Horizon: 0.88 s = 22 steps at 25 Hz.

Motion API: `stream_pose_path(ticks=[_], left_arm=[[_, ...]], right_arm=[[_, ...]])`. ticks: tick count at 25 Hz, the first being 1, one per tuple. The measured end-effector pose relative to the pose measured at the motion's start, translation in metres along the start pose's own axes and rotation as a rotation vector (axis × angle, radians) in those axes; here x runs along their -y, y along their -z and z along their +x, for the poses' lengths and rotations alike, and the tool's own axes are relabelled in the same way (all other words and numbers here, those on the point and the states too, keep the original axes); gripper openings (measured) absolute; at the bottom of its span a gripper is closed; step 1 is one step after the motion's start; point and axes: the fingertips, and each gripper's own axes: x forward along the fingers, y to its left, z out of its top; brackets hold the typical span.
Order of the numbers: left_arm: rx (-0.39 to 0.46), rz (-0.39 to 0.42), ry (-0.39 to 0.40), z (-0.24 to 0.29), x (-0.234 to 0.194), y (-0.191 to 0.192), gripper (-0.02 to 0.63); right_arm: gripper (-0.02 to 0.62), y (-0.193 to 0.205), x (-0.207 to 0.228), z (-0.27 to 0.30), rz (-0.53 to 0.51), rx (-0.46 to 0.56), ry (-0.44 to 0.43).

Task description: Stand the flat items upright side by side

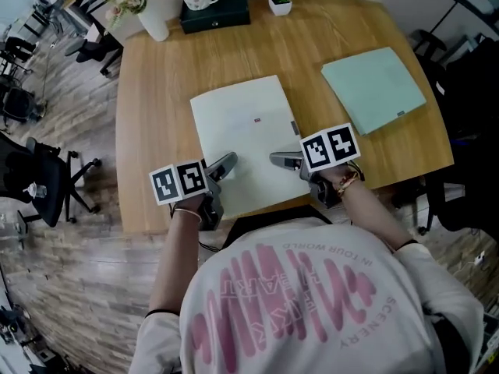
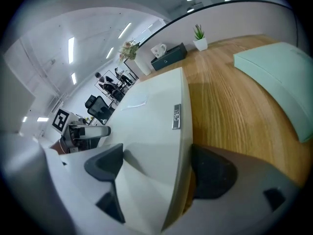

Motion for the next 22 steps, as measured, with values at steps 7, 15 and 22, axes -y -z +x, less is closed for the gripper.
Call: stream_pose_path(ticks=[7,15,22], left_arm=[[0.017,0.130,-0.030,-0.015,0.039,0.004,0.396],[0.120,0.300,-0.056,-0.019,0.080,-0.029,0.396],[0.242,0.394,-0.039,-0.004,0.108,-0.071,0.403]], right_arm=[[0.445,0.009,-0.003,-0.032,-0.063,0.019,0.004],[0.443,-0.029,-0.001,-0.066,-0.258,0.198,0.071],[0.443,-0.076,0.016,-0.089,-0.355,0.350,0.104]])
